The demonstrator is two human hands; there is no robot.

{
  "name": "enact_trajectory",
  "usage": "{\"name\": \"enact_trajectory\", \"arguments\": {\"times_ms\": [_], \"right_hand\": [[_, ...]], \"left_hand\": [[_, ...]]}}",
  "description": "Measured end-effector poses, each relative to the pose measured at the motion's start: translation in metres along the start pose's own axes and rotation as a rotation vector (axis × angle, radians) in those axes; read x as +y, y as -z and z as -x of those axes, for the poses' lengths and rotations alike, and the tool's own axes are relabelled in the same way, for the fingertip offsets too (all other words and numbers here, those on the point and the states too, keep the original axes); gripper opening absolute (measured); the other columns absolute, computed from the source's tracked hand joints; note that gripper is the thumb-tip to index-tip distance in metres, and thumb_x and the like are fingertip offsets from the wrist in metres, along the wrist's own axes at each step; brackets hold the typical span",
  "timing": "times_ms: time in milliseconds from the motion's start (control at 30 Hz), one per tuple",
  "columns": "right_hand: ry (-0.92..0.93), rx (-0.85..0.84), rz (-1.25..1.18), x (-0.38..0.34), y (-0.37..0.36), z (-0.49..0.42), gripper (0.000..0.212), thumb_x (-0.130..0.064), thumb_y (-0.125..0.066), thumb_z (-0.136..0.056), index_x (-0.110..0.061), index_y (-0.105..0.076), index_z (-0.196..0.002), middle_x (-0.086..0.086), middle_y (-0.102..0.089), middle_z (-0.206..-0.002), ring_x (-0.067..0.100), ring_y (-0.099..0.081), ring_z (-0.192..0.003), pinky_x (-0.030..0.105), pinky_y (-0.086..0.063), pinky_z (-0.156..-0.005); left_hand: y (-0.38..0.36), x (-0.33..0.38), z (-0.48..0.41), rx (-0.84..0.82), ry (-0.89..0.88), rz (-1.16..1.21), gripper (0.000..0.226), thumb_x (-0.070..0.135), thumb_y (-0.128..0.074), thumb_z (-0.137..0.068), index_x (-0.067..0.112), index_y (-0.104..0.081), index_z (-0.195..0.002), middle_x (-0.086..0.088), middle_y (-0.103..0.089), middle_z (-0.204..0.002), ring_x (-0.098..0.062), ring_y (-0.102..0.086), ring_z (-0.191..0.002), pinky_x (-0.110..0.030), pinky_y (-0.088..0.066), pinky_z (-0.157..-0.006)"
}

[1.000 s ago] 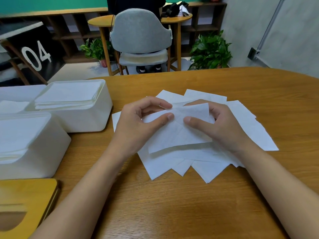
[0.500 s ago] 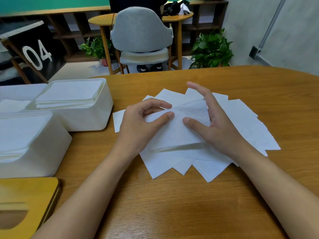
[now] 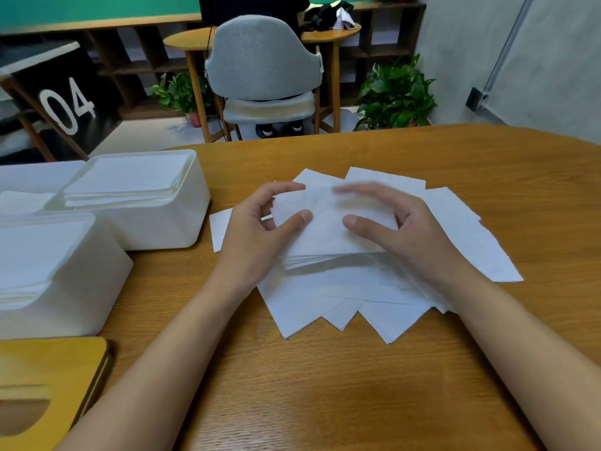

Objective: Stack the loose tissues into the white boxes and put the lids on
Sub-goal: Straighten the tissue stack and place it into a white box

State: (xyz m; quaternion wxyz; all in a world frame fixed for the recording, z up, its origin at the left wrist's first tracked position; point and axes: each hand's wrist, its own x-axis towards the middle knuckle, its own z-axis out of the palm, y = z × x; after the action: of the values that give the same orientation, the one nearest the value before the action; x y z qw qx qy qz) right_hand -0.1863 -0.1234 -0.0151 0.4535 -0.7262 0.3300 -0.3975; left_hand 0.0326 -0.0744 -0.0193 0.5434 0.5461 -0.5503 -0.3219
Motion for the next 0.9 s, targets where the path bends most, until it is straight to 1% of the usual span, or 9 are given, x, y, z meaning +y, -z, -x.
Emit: {"name": "enact_trajectory", "arguments": {"times_ms": [67,167,267,333,467,533,700,767,900], "right_hand": [[-0.035,-0.001,0.014,0.001,0.0,0.001,0.023,-0.009,-0.071,-0.098,-0.023,-0.08,-0.114,-0.014,-0.076,-0.119,0.004,-0.066,-0.119,0.031,-0.05,-0.105],[-0.083,0.044,-0.033,0.004,0.001,0.001,0.026,-0.003,-0.071,-0.097,-0.02,-0.081,-0.113,-0.013,-0.077,-0.119,0.005,-0.068,-0.118,0.033,-0.052,-0.106],[-0.083,0.058,-0.046,0.005,0.003,0.001,0.025,-0.004,-0.073,-0.095,-0.019,-0.08,-0.114,-0.011,-0.077,-0.119,0.006,-0.068,-0.118,0.033,-0.052,-0.105],[-0.082,0.055,-0.058,0.004,0.003,0.001,0.024,-0.006,-0.074,-0.095,-0.02,-0.081,-0.113,-0.012,-0.077,-0.119,0.005,-0.068,-0.118,0.03,-0.052,-0.104],[-0.077,0.071,-0.047,0.007,0.002,0.001,0.023,-0.005,-0.074,-0.095,-0.019,-0.081,-0.112,-0.013,-0.078,-0.117,0.002,-0.068,-0.117,0.021,-0.052,-0.102],[-0.071,0.112,-0.024,0.011,0.003,-0.001,0.024,-0.003,-0.072,-0.095,-0.019,-0.081,-0.11,-0.013,-0.078,-0.115,0.001,-0.067,-0.117,0.025,-0.052,-0.106],[-0.094,0.21,0.006,0.018,0.006,-0.003,0.028,-0.001,-0.07,-0.095,-0.023,-0.082,-0.107,-0.015,-0.077,-0.113,0.0,-0.067,-0.115,0.036,-0.051,-0.109],[-0.109,0.231,0.015,0.018,0.006,-0.004,0.028,-0.001,-0.07,-0.094,-0.024,-0.083,-0.105,-0.017,-0.077,-0.113,-0.002,-0.067,-0.113,0.033,-0.051,-0.108],[-0.131,0.236,0.038,0.02,0.006,-0.004,0.028,-0.003,-0.07,-0.094,-0.026,-0.083,-0.103,-0.02,-0.076,-0.111,-0.005,-0.066,-0.112,0.028,-0.051,-0.105]], "left_hand": [[0.001,-0.003,-0.002,0.01,-0.023,0.002,0.023,0.016,-0.076,-0.096,0.021,-0.074,-0.119,0.006,-0.073,-0.113,-0.005,-0.07,-0.092,-0.019,-0.055,-0.064],[0.0,-0.006,-0.003,0.051,-0.026,-0.035,0.015,0.026,-0.068,-0.102,0.028,-0.076,-0.115,0.02,-0.071,-0.104,0.001,-0.063,-0.105,-0.026,-0.057,-0.075],[-0.002,-0.007,-0.002,0.082,-0.007,0.007,0.016,0.028,-0.063,-0.105,0.024,-0.078,-0.112,0.013,-0.074,-0.103,-0.013,-0.068,-0.106,-0.049,-0.063,-0.082],[-0.002,-0.007,-0.002,0.107,0.022,0.046,0.016,0.028,-0.065,-0.104,0.024,-0.08,-0.11,0.011,-0.077,-0.106,-0.013,-0.07,-0.107,-0.053,-0.061,-0.089],[0.001,-0.009,-0.005,0.14,0.087,0.086,0.014,0.024,-0.072,-0.099,0.023,-0.082,-0.11,0.01,-0.08,-0.11,-0.009,-0.072,-0.11,-0.047,-0.06,-0.099],[0.005,-0.012,-0.007,0.158,0.065,0.055,0.016,0.016,-0.074,-0.098,0.019,-0.081,-0.112,0.009,-0.08,-0.107,-0.009,-0.074,-0.105,-0.04,-0.061,-0.097],[0.013,-0.025,-0.009,0.109,-0.076,-0.592,0.035,0.022,-0.075,-0.095,0.025,-0.072,-0.13,0.017,-0.069,-0.129,-0.003,-0.06,-0.122,-0.025,-0.046,-0.106],[0.014,-0.029,-0.009,0.055,-0.037,-0.688,0.043,0.029,-0.077,-0.093,0.022,-0.069,-0.135,0.011,-0.067,-0.136,-0.009,-0.057,-0.128,-0.02,-0.039,-0.103],[0.017,-0.033,-0.012,0.057,-0.085,-0.716,0.041,0.026,-0.08,-0.091,0.017,-0.073,-0.131,0.006,-0.072,-0.129,-0.013,-0.064,-0.122,-0.03,-0.048,-0.104]]}}
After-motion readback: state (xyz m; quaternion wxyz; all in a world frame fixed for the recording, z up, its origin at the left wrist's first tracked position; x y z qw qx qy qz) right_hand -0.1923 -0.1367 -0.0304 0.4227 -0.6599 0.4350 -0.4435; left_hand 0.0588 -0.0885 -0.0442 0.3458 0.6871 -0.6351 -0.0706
